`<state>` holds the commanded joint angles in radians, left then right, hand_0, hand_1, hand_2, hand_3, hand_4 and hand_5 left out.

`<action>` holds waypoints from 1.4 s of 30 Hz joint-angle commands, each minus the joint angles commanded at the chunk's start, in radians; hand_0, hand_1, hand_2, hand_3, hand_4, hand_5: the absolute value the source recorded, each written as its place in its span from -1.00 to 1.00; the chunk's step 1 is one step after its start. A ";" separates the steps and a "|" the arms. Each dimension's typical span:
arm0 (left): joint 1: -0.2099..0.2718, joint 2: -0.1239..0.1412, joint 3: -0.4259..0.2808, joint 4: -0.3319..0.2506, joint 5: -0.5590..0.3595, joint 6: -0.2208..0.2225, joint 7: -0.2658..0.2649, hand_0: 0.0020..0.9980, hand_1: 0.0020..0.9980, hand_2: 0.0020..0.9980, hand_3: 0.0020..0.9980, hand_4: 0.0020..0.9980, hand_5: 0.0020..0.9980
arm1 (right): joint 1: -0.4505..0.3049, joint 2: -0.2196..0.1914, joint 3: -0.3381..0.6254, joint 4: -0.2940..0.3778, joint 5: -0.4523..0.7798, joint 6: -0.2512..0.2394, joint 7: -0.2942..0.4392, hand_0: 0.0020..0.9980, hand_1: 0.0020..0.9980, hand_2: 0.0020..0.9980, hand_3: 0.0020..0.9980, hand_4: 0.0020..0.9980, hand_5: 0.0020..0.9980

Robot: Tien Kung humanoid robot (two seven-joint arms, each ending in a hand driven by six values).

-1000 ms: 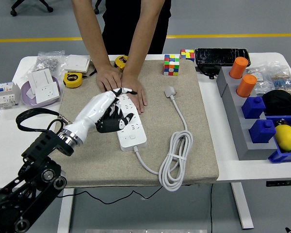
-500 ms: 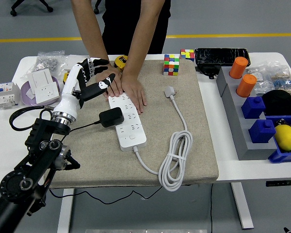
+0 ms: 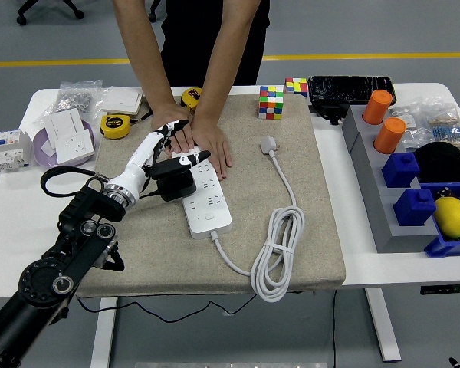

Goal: Pick up the plug,place it near the board,insert it into the board,press the button

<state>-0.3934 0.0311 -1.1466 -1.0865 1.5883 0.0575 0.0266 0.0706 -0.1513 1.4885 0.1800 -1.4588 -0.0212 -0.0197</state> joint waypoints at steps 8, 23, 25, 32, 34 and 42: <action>-0.005 0.017 0.011 0.022 0.292 -0.018 0.043 1.00 1.00 0.75 0.56 1.00 -0.30 | -0.002 -0.002 -0.004 0.000 0.000 0.000 0.001 1.00 0.83 0.67 0.67 1.00 1.00; 0.004 0.026 0.010 0.035 0.525 0.015 0.055 0.14 0.08 -0.07 0.03 1.00 -0.56 | 0.000 -0.002 0.002 0.000 0.001 -0.001 0.002 1.00 0.83 0.67 0.67 1.00 1.00; 0.003 0.025 0.011 0.035 0.523 0.037 0.047 0.14 0.08 -0.07 0.03 1.00 -0.56 | 0.000 -0.002 0.002 0.000 0.001 -0.001 0.002 1.00 0.83 0.67 0.67 1.00 1.00; 0.005 0.020 0.013 0.051 0.545 0.043 0.045 -0.21 -0.29 -0.15 0.06 0.76 -0.83 | 0.002 -0.001 0.002 0.000 0.004 -0.002 0.004 1.00 0.83 0.67 0.67 1.00 1.00; 0.005 0.020 0.013 0.050 0.553 0.039 0.045 -0.29 -0.35 -0.17 0.08 0.66 -0.93 | 0.002 0.000 0.004 0.000 0.003 -0.003 0.004 1.00 0.83 0.67 0.67 1.00 1.00; 0.016 0.023 -0.017 0.022 0.538 0.027 0.043 -0.28 -0.38 -0.20 0.07 0.59 -0.97 | 0.001 0.000 0.009 0.000 0.001 -0.004 0.004 1.00 0.83 0.67 0.67 1.00 1.00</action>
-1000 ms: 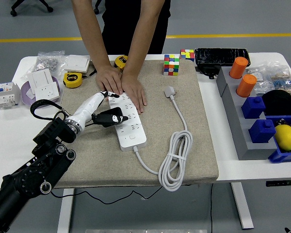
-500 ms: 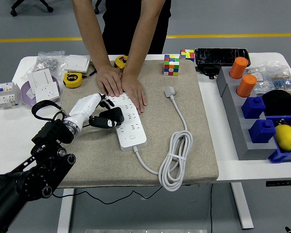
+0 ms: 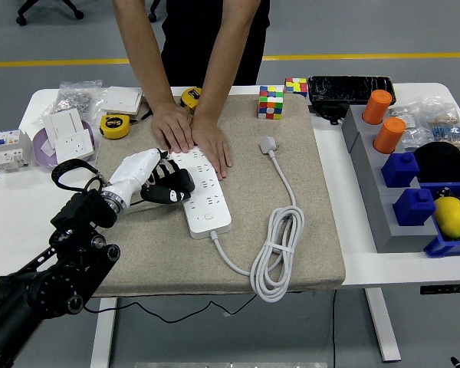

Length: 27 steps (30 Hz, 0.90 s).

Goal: Pick up the plug,place it near the board,insert it into the board,press the button

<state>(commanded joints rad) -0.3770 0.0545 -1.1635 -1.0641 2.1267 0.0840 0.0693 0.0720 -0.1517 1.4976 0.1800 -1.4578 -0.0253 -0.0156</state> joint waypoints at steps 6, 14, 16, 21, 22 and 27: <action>0.022 0.008 -0.049 -0.044 -0.049 -0.007 -0.009 -0.28 -0.37 -0.20 0.07 0.58 -0.96 | -0.001 0.001 0.002 0.000 -0.001 0.000 0.000 1.00 0.83 0.67 0.67 1.00 1.00; 0.071 0.014 -0.182 -0.097 -0.192 -0.019 -0.034 -0.27 -0.36 -0.21 0.06 0.57 -0.95 | 0.001 0.001 0.001 0.000 -0.001 -0.001 0.001 1.00 0.83 0.67 0.67 1.00 1.00; 0.085 0.016 -0.232 -0.097 -0.197 -0.015 -0.036 -0.25 -0.35 -0.21 0.06 0.57 -0.94 | 0.000 0.002 -0.001 0.000 0.000 -0.001 0.001 1.00 0.83 0.67 0.67 1.00 1.00; 0.093 0.049 -0.279 -0.080 -0.062 -0.009 -0.019 -0.24 -0.30 -0.22 0.06 0.59 -0.94 | -0.004 0.001 0.005 0.000 -0.006 0.000 -0.002 1.00 0.83 0.67 0.67 1.00 1.00; 0.094 0.062 -0.267 -0.077 -0.018 -0.009 -0.012 -0.24 -0.30 -0.22 0.06 0.59 -0.94 | -0.004 0.001 0.003 0.000 -0.004 0.000 -0.002 1.00 0.83 0.67 0.67 1.00 1.00; 0.103 0.097 -0.174 -0.079 0.060 -0.001 -0.004 -0.23 -0.28 -0.22 0.05 0.59 -0.94 | -0.002 0.002 -0.007 0.000 0.005 -0.001 0.001 1.00 0.83 0.67 0.67 1.00 1.00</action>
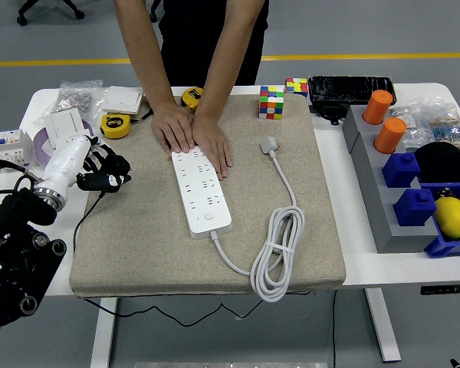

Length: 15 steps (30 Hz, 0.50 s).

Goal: Pick up the plug,place it near the board,insert it into the board,press the button

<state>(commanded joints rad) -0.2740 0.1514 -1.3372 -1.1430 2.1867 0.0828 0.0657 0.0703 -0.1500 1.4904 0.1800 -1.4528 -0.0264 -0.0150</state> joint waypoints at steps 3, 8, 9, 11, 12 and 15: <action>0.005 0.003 0.060 -0.013 -0.031 0.005 -0.007 -0.23 -0.28 -0.22 0.05 0.59 -0.94 | 0.000 0.000 -0.003 0.000 0.001 0.000 0.000 1.00 0.83 0.67 0.67 1.00 1.00; -0.002 -0.002 0.122 -0.010 -0.067 0.007 -0.017 -0.23 -0.25 -0.21 0.05 0.59 -0.94 | 0.000 -0.001 -0.002 0.000 -0.004 0.001 -0.002 1.00 0.83 0.67 0.67 1.00 1.00; -0.002 -0.002 0.124 -0.009 -0.069 0.006 -0.018 -0.23 -0.25 -0.21 0.05 0.59 -0.94 | 0.000 -0.001 -0.001 0.000 -0.004 0.001 -0.002 1.00 0.83 0.67 0.67 1.00 1.00; -0.001 -0.001 0.122 -0.004 -0.095 -0.011 -0.024 -0.23 -0.25 -0.21 0.05 0.59 -0.94 | 0.000 -0.001 -0.002 0.000 -0.002 0.001 -0.002 1.00 0.83 0.67 0.67 1.00 1.00; 0.000 0.000 0.121 0.000 -0.127 -0.018 -0.031 0.47 0.58 0.53 0.58 1.00 0.35 | -0.001 -0.002 0.000 0.000 -0.003 0.001 -0.002 1.00 0.83 0.67 0.67 1.00 1.00; 0.000 0.001 0.113 0.005 -0.198 -0.030 -0.047 0.47 0.58 0.53 0.58 1.00 0.35 | -0.002 -0.002 0.008 0.000 -0.009 0.001 -0.003 1.00 0.83 0.67 0.67 1.00 1.00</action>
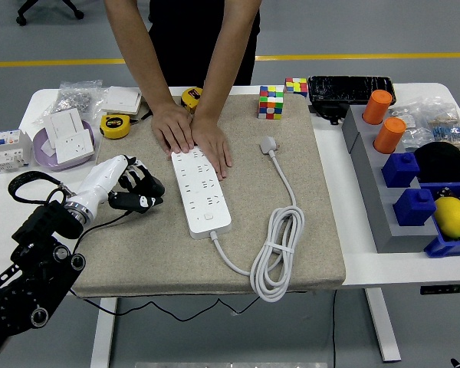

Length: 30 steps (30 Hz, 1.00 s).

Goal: Pick up the plug,place it near the board,insert it into the board,press the button

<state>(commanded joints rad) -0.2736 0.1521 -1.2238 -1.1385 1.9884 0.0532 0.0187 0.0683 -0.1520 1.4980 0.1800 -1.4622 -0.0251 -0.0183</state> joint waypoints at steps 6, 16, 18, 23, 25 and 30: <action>0.000 -0.001 -0.006 -0.006 -0.204 -0.014 -0.050 1.00 1.00 1.00 1.00 1.00 1.00 | 0.001 0.002 0.002 0.000 0.001 0.000 0.001 1.00 0.83 0.67 0.67 1.00 1.00; 0.063 -0.063 -0.058 -0.082 -0.605 0.070 -0.191 0.90 0.96 0.91 0.89 1.00 1.00 | 0.005 0.006 -0.003 0.000 0.008 -0.001 0.001 1.00 0.83 0.67 0.67 1.00 1.00; 0.086 -0.088 -0.085 -0.109 -0.683 0.076 -0.224 0.90 0.96 0.91 0.89 1.00 1.00 | 0.004 0.009 -0.001 0.000 0.006 -0.001 0.000 1.00 0.83 0.67 0.67 1.00 1.00; 0.159 -0.124 -0.154 -0.195 -0.898 0.128 -0.277 0.74 0.82 0.77 0.77 1.00 1.00 | 0.001 0.020 0.003 0.000 0.013 -0.002 0.005 1.00 0.83 0.67 0.67 1.00 1.00; 0.196 -0.127 -0.177 -0.235 -0.982 0.147 -0.283 0.74 0.82 0.77 0.77 1.00 1.00 | -0.002 0.025 -0.003 0.000 0.015 -0.001 0.006 1.00 0.83 0.67 0.67 1.00 1.00; 0.270 -0.126 -0.228 -0.278 -0.972 0.199 -0.276 0.71 0.72 0.64 0.66 1.00 1.00 | -0.014 0.033 -0.021 0.000 0.013 0.003 0.006 1.00 0.83 0.67 0.67 1.00 1.00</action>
<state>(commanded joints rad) -0.0032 0.0265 -1.4521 -1.4164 1.0163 0.2522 -0.2575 0.0541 -0.1193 1.4769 0.1800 -1.4497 -0.0225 -0.0118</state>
